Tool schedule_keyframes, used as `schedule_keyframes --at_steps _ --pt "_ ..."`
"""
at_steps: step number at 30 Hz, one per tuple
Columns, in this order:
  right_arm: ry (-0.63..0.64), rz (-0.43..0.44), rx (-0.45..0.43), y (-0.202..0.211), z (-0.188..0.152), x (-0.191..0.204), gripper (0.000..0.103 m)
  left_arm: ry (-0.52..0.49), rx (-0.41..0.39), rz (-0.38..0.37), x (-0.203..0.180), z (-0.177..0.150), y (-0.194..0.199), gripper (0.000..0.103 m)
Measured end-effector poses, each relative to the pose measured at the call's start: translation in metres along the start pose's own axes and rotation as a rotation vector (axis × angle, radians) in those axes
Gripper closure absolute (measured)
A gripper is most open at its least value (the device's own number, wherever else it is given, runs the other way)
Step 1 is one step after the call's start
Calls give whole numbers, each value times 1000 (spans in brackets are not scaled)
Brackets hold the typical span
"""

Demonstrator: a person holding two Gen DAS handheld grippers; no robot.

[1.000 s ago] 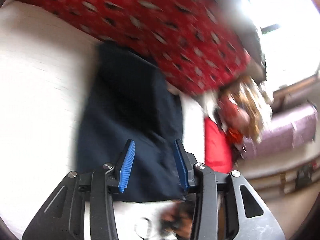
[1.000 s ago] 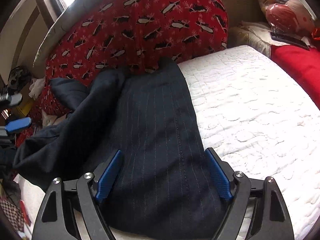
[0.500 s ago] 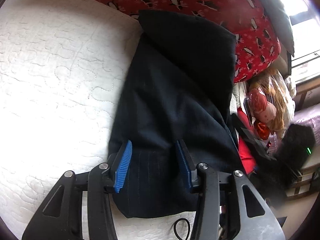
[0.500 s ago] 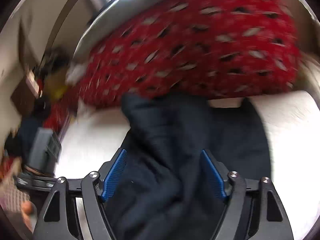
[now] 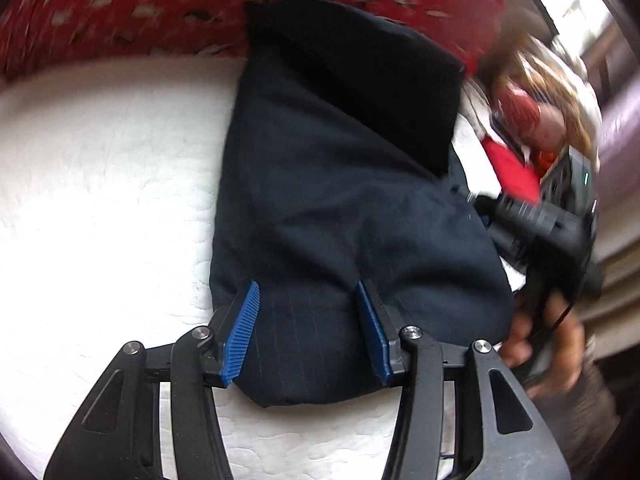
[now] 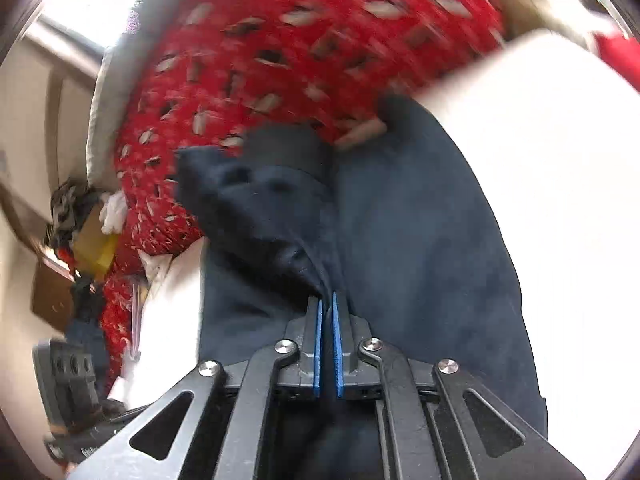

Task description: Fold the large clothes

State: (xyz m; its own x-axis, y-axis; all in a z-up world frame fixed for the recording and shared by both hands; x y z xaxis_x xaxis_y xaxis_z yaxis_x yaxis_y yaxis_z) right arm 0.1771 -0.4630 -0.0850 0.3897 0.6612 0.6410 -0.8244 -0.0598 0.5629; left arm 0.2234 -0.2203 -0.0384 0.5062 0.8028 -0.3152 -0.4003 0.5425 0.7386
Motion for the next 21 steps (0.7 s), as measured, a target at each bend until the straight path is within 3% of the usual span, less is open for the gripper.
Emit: schedule_keyframes --at_steps 2,3,4,6,8,10,12,14,15,16,19,21 --pt "-62 25 -29 10 8 1 88 27 1 -23 3 2 2 55" --pt "-57 21 -44 13 12 5 71 66 4 -47 7 4 3 55" --pt "-40 19 -61 15 17 13 48 99 5 -67 13 6 5 55" --pt "25 20 -85 14 28 27 23 154 15 -91 21 7 2 56" --pt "122 -14 -94 6 30 42 22 164 20 -102 23 9 2 56" --pt "207 -64 -44 -18 34 46 22 164 -11 -87 26 16 3 56" --pt "214 -70 12 -41 33 44 23 187 -75 -51 37 29 5 54" --pt "190 -17 38 -51 33 47 61 227 -52 -16 48 33 -5 54" --pt "158 22 49 -54 36 49 100 256 -24 -31 50 33 -9 54" --pt "114 65 53 -52 39 52 99 276 -21 -53 47 34 -10 54" --pt "105 208 -60 -16 59 72 100 242 -67 -64 36 36 -3 54" --pt "75 232 -109 1 71 67 100 211 -46 -56 28 32 -12 54"
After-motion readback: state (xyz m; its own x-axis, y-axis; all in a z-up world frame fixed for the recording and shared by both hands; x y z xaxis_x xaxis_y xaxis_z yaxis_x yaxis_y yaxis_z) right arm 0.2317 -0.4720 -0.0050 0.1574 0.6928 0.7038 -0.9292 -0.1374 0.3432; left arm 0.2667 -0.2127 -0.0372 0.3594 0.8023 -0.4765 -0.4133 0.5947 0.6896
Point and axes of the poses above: each gripper's, at about its wrist camera, not at the fingertips, and y roughly against the way its jaws point, x to its left, z to its top, the point moved 6 cm from there along -y, roughly the way its jaws point, and after that the axes turned 14 degrees about -x, right-handed, at the moved point
